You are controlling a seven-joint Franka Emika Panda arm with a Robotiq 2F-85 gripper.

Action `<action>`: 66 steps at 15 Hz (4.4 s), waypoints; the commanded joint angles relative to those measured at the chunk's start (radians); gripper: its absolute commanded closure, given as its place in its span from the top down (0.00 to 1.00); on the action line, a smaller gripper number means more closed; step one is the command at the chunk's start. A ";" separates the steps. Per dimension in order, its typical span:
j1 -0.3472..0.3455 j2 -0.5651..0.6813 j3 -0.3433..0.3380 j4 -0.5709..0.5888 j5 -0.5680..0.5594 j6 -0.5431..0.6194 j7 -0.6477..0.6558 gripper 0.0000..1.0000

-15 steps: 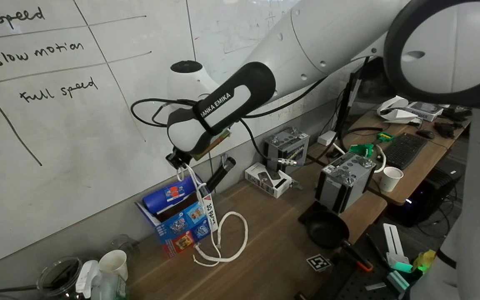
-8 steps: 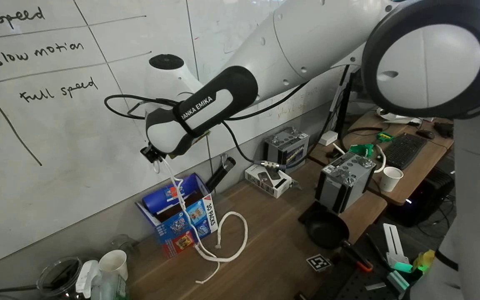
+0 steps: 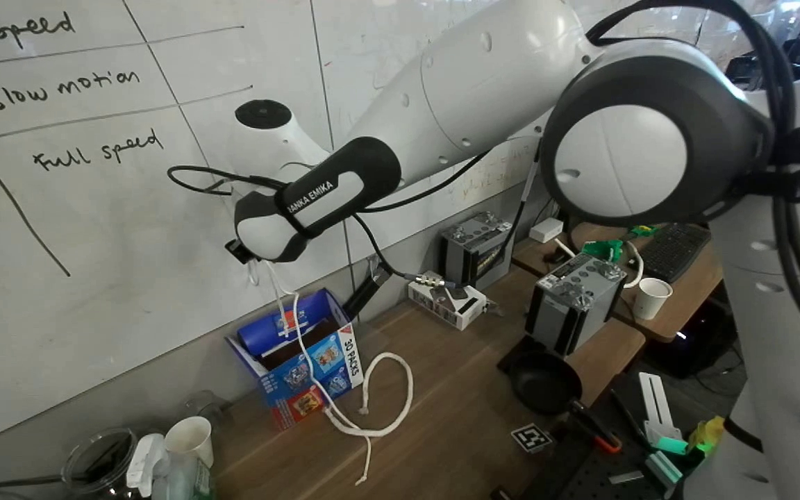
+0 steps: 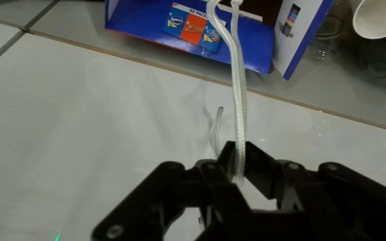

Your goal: Pick up the ropes and put them in the blue box.

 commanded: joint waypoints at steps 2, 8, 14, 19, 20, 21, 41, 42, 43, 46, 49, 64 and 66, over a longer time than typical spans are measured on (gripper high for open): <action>-0.014 0.101 -0.021 0.081 0.007 0.007 -0.020 0.05; -0.058 0.136 0.001 0.069 0.043 -0.033 -0.067 0.04; -0.093 0.087 0.031 0.029 0.083 -0.100 -0.138 0.04; -0.123 0.045 0.060 0.009 0.120 -0.159 -0.203 0.04; -0.129 0.037 0.065 0.009 0.126 -0.167 -0.212 0.04; -0.133 0.034 0.069 0.008 0.130 -0.178 -0.221 0.04; -0.124 0.247 0.070 0.234 0.141 -0.413 -0.259 0.04; -0.123 0.264 0.066 0.256 0.139 -0.416 -0.257 0.04; -0.123 0.284 0.065 0.281 0.140 -0.424 -0.257 0.04; -0.124 0.326 0.060 0.335 0.141 -0.445 -0.256 0.06; -0.124 0.332 0.054 0.342 0.138 -0.453 -0.251 0.45; -0.187 -0.152 0.051 -0.254 0.169 -0.557 -0.240 1.00; -0.198 -0.196 0.048 -0.365 0.158 -0.520 -0.254 1.00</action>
